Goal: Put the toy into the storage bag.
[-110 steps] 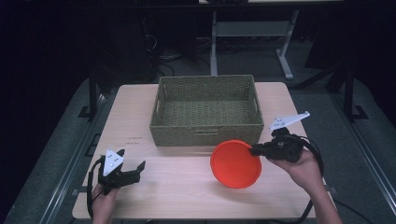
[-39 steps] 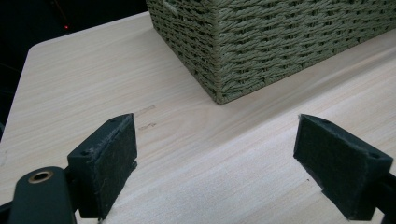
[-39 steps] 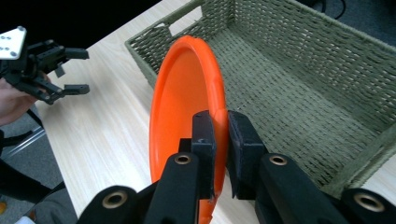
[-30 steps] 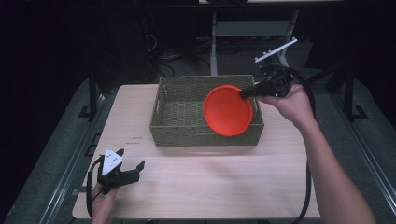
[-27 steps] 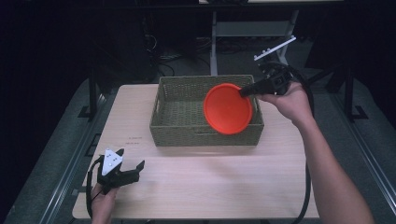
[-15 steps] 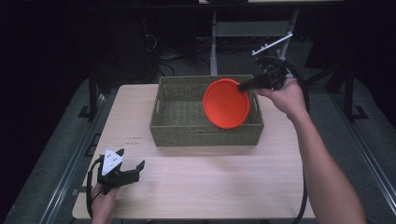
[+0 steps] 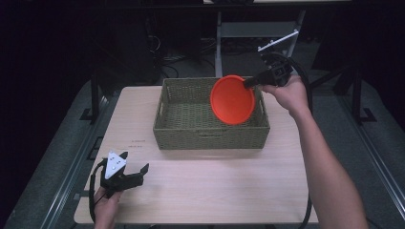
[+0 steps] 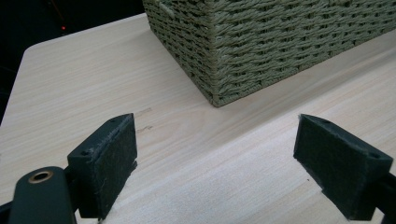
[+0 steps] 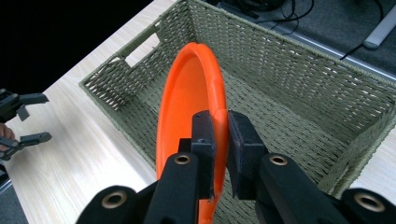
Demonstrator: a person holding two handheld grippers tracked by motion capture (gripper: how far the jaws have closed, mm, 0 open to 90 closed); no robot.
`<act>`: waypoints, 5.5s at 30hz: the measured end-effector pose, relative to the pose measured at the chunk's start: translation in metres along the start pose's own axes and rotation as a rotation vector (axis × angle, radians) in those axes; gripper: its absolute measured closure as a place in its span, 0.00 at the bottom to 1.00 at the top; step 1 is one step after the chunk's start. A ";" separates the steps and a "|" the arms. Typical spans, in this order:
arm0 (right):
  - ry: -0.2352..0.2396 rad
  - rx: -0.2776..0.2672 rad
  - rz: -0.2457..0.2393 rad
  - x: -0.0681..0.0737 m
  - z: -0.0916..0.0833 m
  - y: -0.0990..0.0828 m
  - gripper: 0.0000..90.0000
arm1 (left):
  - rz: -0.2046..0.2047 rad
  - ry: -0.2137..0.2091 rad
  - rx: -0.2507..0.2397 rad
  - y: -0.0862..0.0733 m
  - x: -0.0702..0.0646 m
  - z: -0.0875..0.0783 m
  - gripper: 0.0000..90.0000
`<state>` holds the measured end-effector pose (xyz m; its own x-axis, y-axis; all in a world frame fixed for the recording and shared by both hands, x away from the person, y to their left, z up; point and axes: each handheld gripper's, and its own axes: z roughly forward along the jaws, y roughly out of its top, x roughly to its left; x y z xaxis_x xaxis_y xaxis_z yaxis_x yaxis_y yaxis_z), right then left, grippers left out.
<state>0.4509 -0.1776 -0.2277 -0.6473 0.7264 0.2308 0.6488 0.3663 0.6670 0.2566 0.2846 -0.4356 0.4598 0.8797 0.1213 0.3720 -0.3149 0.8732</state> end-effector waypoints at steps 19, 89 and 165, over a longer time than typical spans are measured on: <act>-0.027 -0.017 0.045 -0.015 0.025 0.007 0.91 | -0.010 0.007 -0.005 0.000 0.001 0.001 0.14; -0.036 0.112 0.095 -0.033 0.118 -0.017 0.90 | -0.021 0.011 -0.005 -0.001 0.004 -0.001 0.14; 0.029 0.152 0.155 -0.048 0.101 -0.048 0.47 | -0.017 0.006 -0.003 0.000 0.001 0.000 0.14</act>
<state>0.4914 -0.1716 -0.3427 -0.5448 0.7648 0.3440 0.7929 0.3363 0.5081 0.2572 0.2856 -0.4356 0.4481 0.8873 0.1091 0.3773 -0.2983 0.8768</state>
